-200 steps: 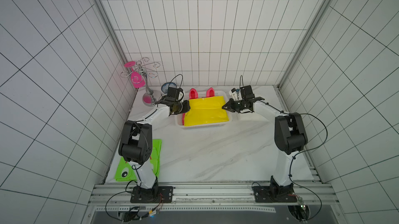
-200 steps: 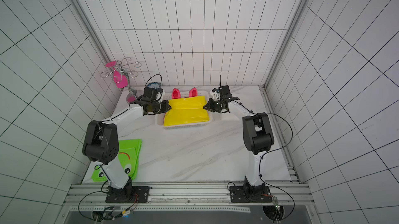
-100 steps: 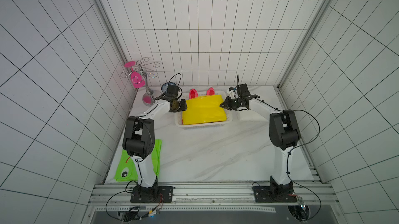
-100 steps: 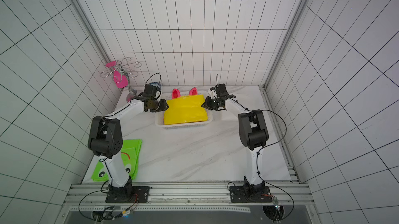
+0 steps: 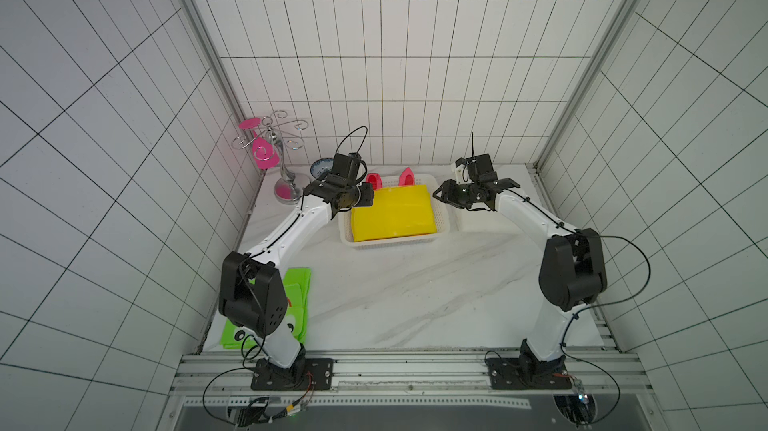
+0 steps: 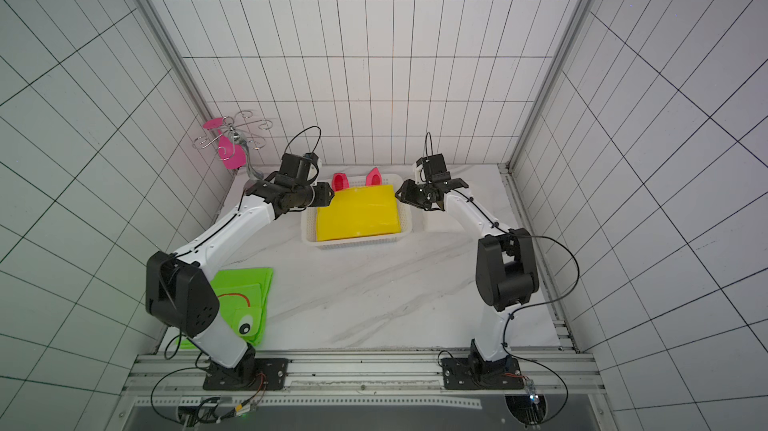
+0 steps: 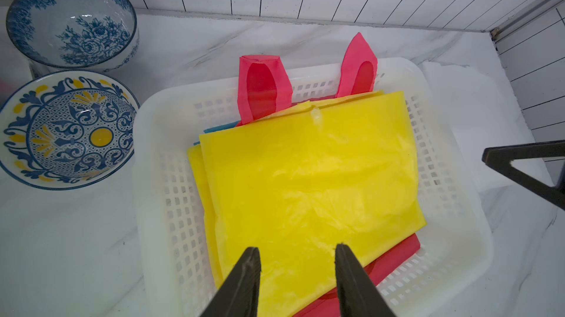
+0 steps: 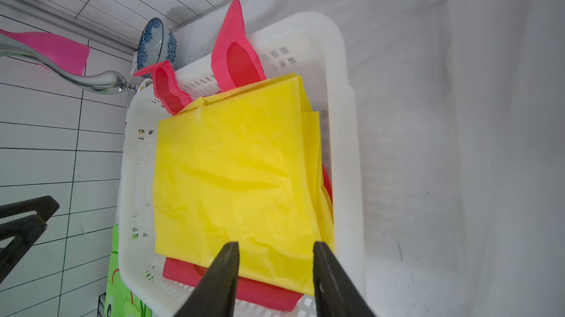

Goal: Put the folded raincoat in the basket
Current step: Place the raincoat in the basket, then move the raincoat to the center of the board.

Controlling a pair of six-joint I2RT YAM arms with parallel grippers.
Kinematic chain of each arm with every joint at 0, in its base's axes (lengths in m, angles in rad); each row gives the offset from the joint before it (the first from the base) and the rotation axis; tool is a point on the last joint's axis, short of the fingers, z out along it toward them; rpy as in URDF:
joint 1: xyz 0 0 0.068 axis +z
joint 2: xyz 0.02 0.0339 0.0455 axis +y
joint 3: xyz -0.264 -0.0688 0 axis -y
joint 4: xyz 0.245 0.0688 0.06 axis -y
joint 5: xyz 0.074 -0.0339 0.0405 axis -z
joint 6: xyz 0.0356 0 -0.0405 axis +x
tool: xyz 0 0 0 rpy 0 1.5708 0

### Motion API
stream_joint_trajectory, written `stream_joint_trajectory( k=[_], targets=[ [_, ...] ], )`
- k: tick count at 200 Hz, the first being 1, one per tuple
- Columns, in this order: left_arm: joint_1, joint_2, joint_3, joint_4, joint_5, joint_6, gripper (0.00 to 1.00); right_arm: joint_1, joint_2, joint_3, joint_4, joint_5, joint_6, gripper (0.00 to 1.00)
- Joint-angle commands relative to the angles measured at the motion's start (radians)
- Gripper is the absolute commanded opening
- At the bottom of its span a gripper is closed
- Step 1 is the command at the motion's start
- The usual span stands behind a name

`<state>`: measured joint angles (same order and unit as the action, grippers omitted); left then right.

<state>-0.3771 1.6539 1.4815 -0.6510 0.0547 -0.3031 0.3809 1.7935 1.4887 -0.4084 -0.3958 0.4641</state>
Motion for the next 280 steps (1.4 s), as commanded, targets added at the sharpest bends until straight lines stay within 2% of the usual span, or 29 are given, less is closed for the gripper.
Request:
stream_joint_trajectory(
  k=[1, 28, 54, 85, 119, 139, 174, 196, 217, 258, 280],
  targets=[
    [-0.021, -0.069, -0.031, -0.006, -0.05, -0.022, 0.43, -0.02, -0.084, -0.068, -0.049, 0.181, -0.037, 0.45],
    [-0.078, -0.153, -0.097, -0.009, -0.085, -0.028, 0.44, -0.065, -0.093, -0.107, -0.082, 0.353, -0.071, 0.48],
    [-0.118, -0.252, -0.204, -0.014, -0.108, -0.059, 0.47, -0.096, -0.019, -0.079, -0.144, 0.462, -0.123, 0.59],
    [-0.152, -0.353, -0.351, 0.006, -0.072, -0.14, 0.47, -0.112, 0.11, 0.008, -0.187, 0.458, -0.207, 0.63],
    [-0.203, -0.405, -0.413, -0.033, -0.094, -0.139, 0.47, -0.112, 0.263, 0.168, -0.258, 0.434, -0.286, 0.65],
    [-0.209, -0.44, -0.44, -0.06, -0.107, -0.139, 0.47, -0.111, 0.32, 0.222, -0.273, 0.413, -0.297, 0.68],
    [-0.21, -0.492, -0.48, -0.062, -0.124, -0.136, 0.47, -0.111, 0.386, 0.261, -0.315, 0.387, -0.28, 0.66],
    [-0.21, -0.492, -0.477, -0.062, -0.119, -0.131, 0.47, -0.108, 0.368, 0.174, -0.301, 0.299, -0.235, 0.61],
    [-0.21, -0.479, -0.465, -0.064, -0.095, -0.127, 0.47, -0.095, 0.291, 0.008, -0.252, 0.247, -0.177, 0.58],
    [-0.211, -0.483, -0.446, -0.099, -0.011, -0.122, 0.5, -0.086, 0.047, -0.393, -0.111, 0.124, -0.061, 0.58],
    [-0.209, -0.518, -0.467, -0.109, 0.01, -0.124, 0.5, -0.052, -0.084, -0.546, -0.102, 0.113, -0.018, 0.58]
  ],
)
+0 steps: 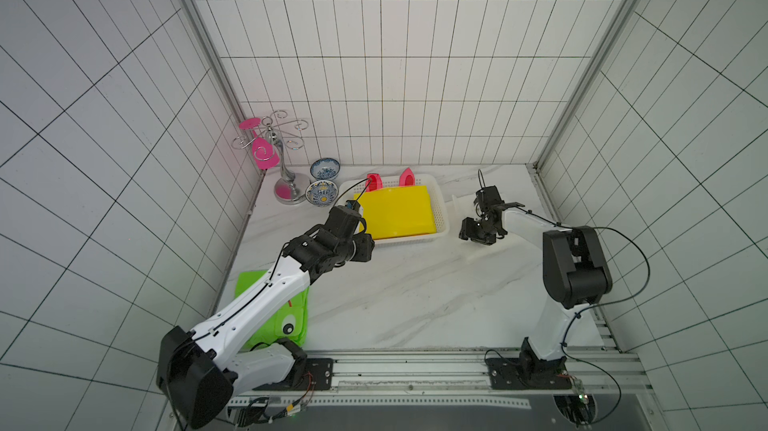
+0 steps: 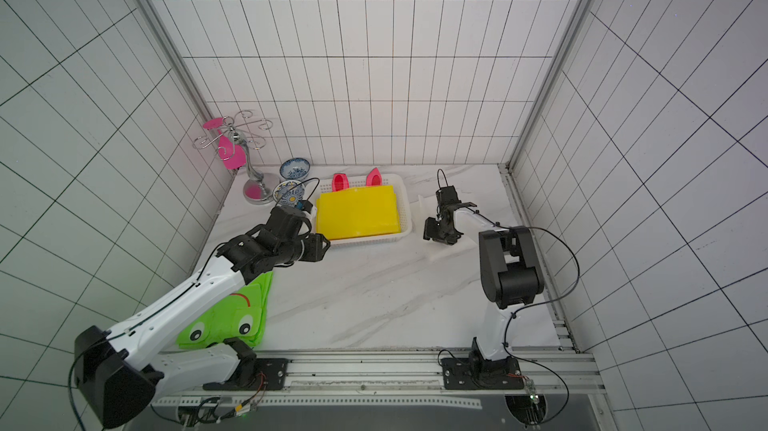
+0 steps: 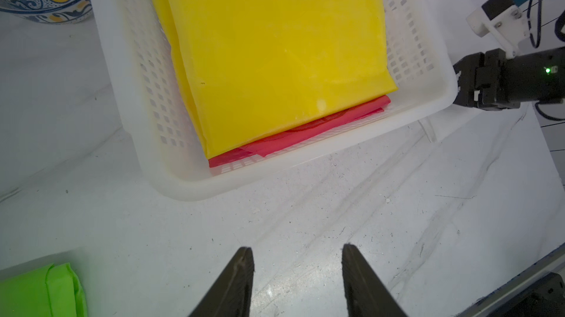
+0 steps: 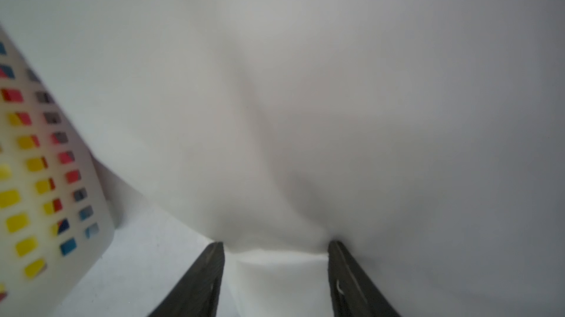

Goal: Put the folded raincoat in the basket
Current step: Move the raincoat to the center of the board.

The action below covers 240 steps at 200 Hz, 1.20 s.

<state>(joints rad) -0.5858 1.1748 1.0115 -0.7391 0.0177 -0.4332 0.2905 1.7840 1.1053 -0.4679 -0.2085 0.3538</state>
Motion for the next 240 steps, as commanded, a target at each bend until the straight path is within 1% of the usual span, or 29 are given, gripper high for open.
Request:
stream_joint_trajectory(
  k=[1, 27, 42, 58, 83, 104, 125, 133, 141, 163, 175, 185, 200, 222, 240],
  targets=[
    [0.0, -0.04, 0.002, -0.02, 0.047, 0.006, 0.5, 0.041, -0.079, -0.17, -0.043, -0.076, 0.095, 0.58],
    [-0.002, -0.067, -0.029, -0.026, 0.068, -0.025, 0.52, 0.134, -0.24, -0.336, -0.053, -0.048, 0.19, 0.58],
    [-0.002, -0.073, -0.054, -0.027, 0.106, -0.061, 0.52, 0.197, -0.328, -0.416, -0.07, -0.016, 0.259, 0.58],
    [-0.002, -0.079, -0.092, -0.014, 0.155, -0.11, 0.52, 0.261, -0.415, -0.475, -0.087, -0.013, 0.317, 0.58],
    [-0.018, -0.094, -0.17, 0.035, 0.219, -0.168, 0.52, 0.361, -0.489, -0.511, -0.113, -0.033, 0.372, 0.58],
    [-0.032, -0.098, -0.203, 0.045, 0.213, -0.191, 0.52, 0.436, -0.515, -0.508, -0.139, -0.023, 0.413, 0.58],
    [-0.053, -0.106, -0.227, 0.06, 0.202, -0.209, 0.52, 0.473, -0.564, -0.477, -0.156, -0.045, 0.427, 0.59],
    [-0.063, -0.108, -0.237, 0.07, 0.201, -0.217, 0.52, 0.474, -0.598, -0.458, -0.169, -0.044, 0.435, 0.6],
    [-0.072, -0.11, -0.244, 0.08, 0.201, -0.228, 0.52, 0.471, -0.636, -0.435, -0.187, -0.018, 0.437, 0.62],
    [-0.09, -0.109, -0.247, 0.095, 0.192, -0.238, 0.52, 0.446, -0.722, -0.361, -0.26, 0.156, 0.408, 0.67],
    [-0.093, -0.109, -0.246, 0.103, 0.184, -0.241, 0.52, 0.4, -0.737, -0.349, -0.261, 0.203, 0.385, 0.7],
    [-0.095, -0.105, -0.245, 0.113, 0.181, -0.238, 0.52, 0.339, -0.728, -0.345, -0.257, 0.202, 0.366, 0.7],
    [-0.098, -0.095, -0.246, 0.124, 0.178, -0.237, 0.52, 0.247, -0.697, -0.335, -0.229, 0.166, 0.312, 0.7],
    [-0.114, -0.069, -0.251, 0.149, 0.178, -0.242, 0.52, 0.126, -0.616, -0.302, -0.192, 0.163, 0.237, 0.7],
    [-0.146, -0.058, -0.257, 0.168, 0.16, -0.244, 0.52, 0.07, -0.526, -0.256, -0.176, 0.194, 0.18, 0.69]
  ],
)
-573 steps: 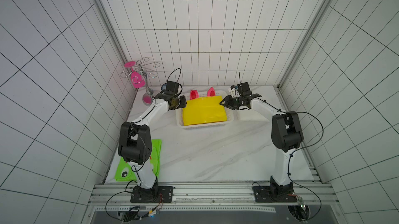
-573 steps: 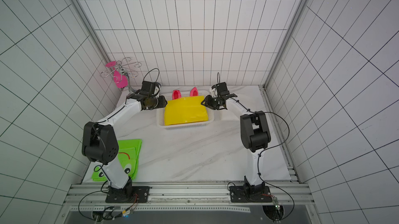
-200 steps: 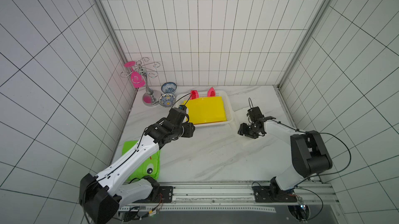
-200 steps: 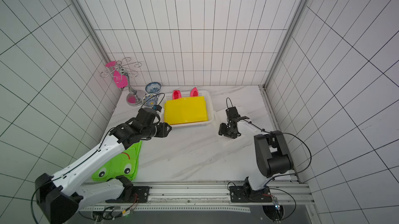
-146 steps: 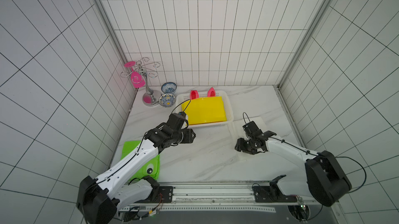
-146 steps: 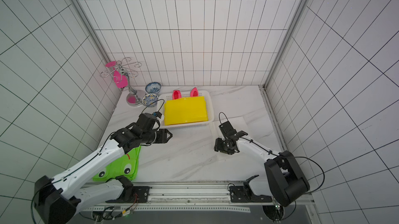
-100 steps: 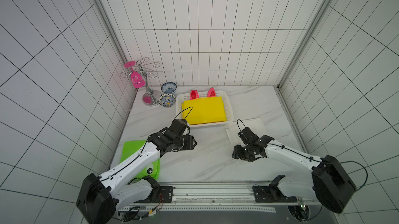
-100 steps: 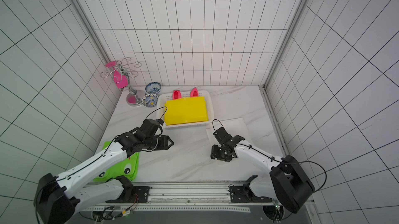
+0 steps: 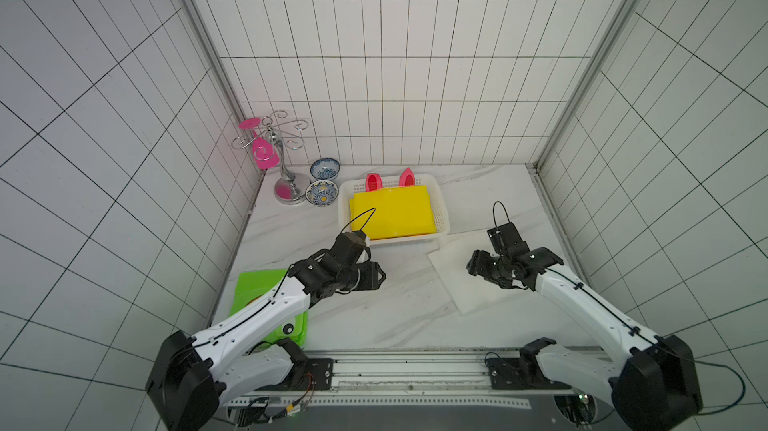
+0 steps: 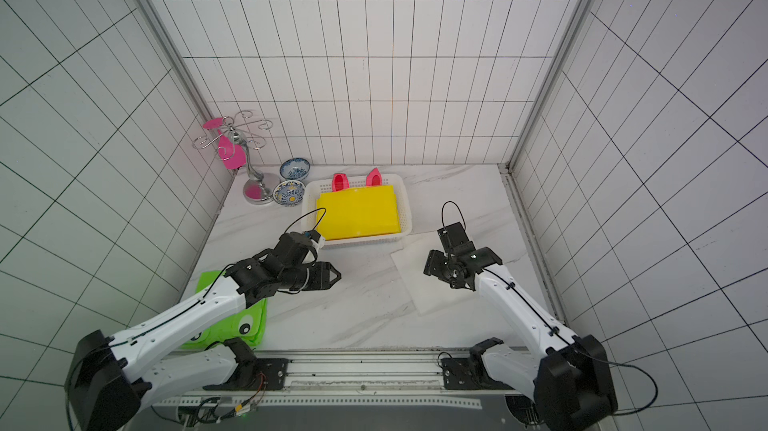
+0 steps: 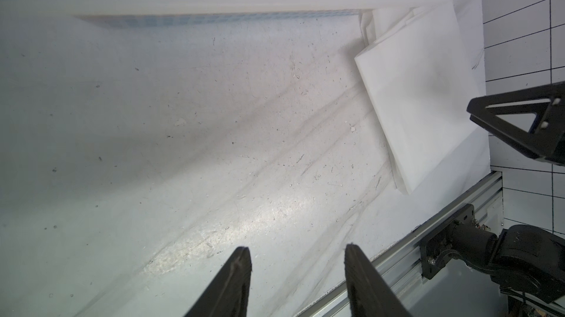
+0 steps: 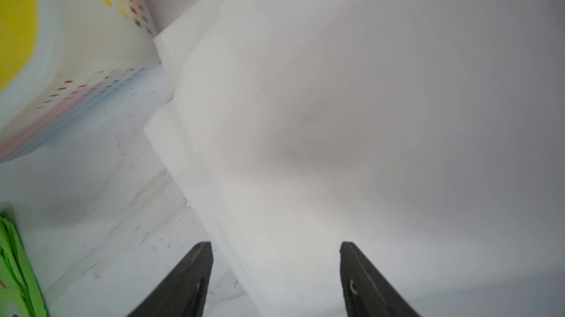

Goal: Put the folded raincoat in the basket
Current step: Move the raincoat to the center of the board.

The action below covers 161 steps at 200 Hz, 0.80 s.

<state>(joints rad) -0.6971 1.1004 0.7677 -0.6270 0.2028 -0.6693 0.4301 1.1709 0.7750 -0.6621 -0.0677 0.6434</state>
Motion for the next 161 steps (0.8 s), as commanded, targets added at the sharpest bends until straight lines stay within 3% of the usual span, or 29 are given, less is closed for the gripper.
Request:
stream_joint_trajectory(
  k=[1, 40, 83, 120, 161],
  targets=[
    [-0.036, 0.017, -0.013, 0.056, -0.027, -0.008, 0.52, -0.071, 0.09, 0.078, 0.02, 0.055, -0.113, 0.69],
    [-0.14, 0.059, -0.028, 0.126, -0.108, -0.015, 0.52, -0.172, 0.302, 0.171, 0.073, 0.083, -0.144, 0.66],
    [-0.29, 0.143, -0.053, 0.293, -0.177, -0.08, 0.52, -0.274, 0.471, 0.22, 0.122, 0.004, -0.136, 0.56],
    [-0.366, 0.248, -0.013, 0.398, -0.215, -0.086, 0.52, -0.335, 0.484, 0.228, 0.123, 0.013, -0.098, 0.54],
    [-0.378, 0.332, 0.058, 0.414, -0.236, -0.051, 0.53, -0.353, 0.454, 0.224, 0.139, -0.001, -0.098, 0.56]
  ],
)
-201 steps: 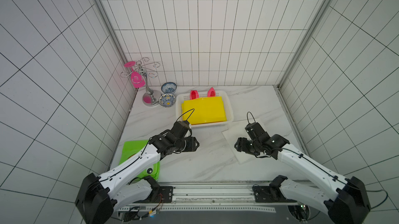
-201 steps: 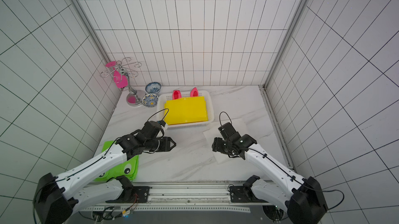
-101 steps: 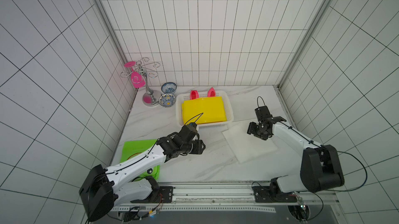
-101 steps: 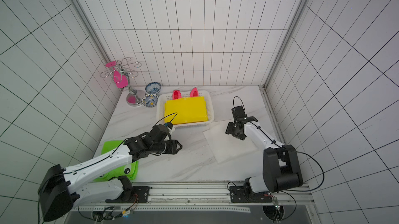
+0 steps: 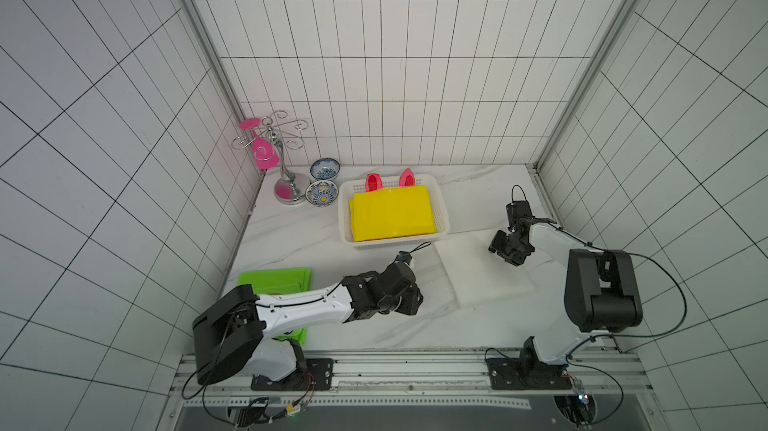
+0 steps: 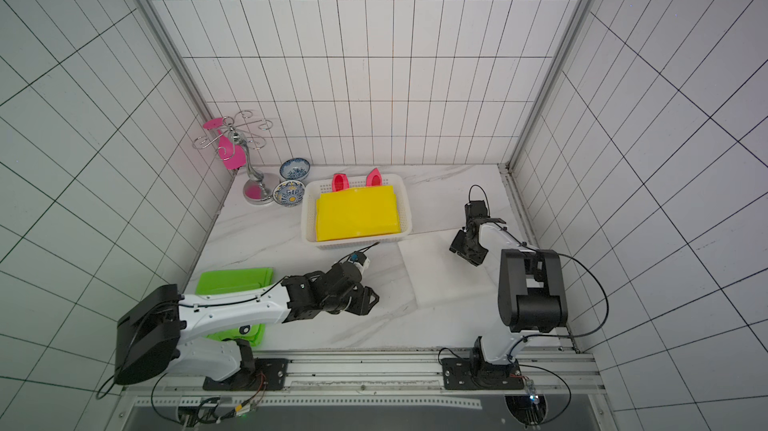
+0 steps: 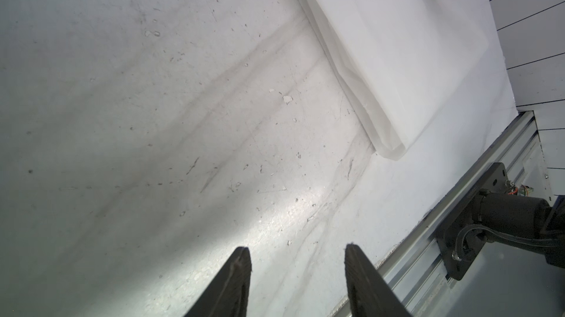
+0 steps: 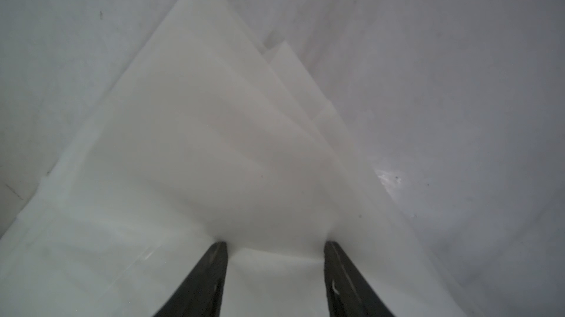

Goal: Put the folded raincoat in the basket
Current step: Move the raincoat to the center of the board.

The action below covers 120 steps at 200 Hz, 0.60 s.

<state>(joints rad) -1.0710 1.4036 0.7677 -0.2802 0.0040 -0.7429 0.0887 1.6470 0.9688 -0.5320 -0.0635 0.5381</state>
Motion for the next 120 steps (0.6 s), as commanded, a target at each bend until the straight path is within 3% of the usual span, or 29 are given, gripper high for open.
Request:
stream_joint_trajectory(
  k=[1, 59, 120],
  targets=[
    [-0.004, 0.031, 0.059, 0.068, -0.037, 0.023, 0.53, -0.013, -0.022, 0.031, 0.009, -0.004, 0.008, 0.56],
    [-0.01, 0.13, 0.141, 0.111, -0.033, 0.037, 0.53, -0.095, -0.007, 0.037, 0.011, -0.001, 0.011, 0.6],
    [-0.029, 0.206, 0.201, 0.118, -0.048, 0.032, 0.53, -0.127, -0.047, 0.084, -0.011, -0.105, -0.052, 0.63]
  ],
)
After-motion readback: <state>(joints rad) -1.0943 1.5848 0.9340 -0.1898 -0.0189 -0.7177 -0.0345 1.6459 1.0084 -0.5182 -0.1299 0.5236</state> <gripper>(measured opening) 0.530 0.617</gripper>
